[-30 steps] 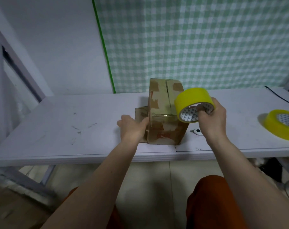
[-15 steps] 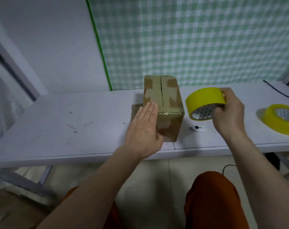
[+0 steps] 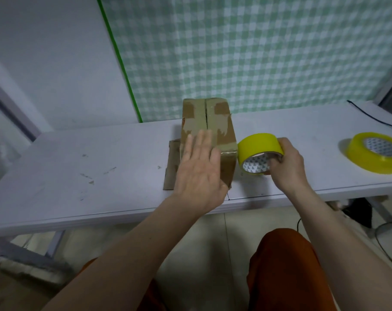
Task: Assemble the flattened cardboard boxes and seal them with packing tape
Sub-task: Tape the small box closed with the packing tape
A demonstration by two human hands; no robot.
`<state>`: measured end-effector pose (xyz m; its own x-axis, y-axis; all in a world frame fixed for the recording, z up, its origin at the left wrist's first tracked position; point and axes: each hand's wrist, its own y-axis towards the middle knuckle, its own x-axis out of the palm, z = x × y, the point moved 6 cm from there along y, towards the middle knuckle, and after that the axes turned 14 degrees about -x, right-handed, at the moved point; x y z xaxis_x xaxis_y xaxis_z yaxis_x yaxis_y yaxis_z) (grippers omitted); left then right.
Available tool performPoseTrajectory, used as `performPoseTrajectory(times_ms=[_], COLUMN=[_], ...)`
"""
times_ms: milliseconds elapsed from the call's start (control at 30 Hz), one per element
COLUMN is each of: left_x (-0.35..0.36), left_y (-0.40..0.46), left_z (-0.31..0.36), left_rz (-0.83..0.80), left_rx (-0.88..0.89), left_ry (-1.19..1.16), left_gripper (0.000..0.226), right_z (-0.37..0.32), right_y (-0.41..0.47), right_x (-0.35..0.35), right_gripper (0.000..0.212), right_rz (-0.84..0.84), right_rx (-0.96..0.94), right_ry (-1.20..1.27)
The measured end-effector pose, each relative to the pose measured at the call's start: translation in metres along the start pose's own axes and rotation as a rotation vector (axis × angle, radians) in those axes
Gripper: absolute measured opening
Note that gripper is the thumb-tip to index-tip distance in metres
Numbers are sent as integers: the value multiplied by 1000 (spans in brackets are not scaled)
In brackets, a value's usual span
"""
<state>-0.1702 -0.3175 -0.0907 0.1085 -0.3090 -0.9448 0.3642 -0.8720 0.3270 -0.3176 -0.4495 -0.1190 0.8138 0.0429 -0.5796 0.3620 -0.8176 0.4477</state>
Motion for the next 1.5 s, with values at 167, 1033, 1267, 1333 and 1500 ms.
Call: performPoseTrajectory(times_ms=[167, 1033, 1267, 1333, 1500], left_x=[15, 6, 31, 31, 48], left_y=[5, 110, 121, 124, 123], left_z=[4, 77, 73, 76, 79], left_rz=[-75, -576, -968, -1018, -1095], left_rx=[73, 238, 8, -12, -78], left_ry=[56, 74, -414, -526, -531], left_gripper=[94, 65, 51, 44, 40], right_z=[-5, 57, 47, 48, 41], right_y=[-4, -4, 25, 27, 32], right_x=[-4, -24, -14, -10, -1], right_gripper=[43, 43, 43, 41, 52], right_rz=[15, -77, -46, -46, -40], right_rx=[-155, -78, -95, -83, -134], right_ry=[143, 49, 64, 63, 55])
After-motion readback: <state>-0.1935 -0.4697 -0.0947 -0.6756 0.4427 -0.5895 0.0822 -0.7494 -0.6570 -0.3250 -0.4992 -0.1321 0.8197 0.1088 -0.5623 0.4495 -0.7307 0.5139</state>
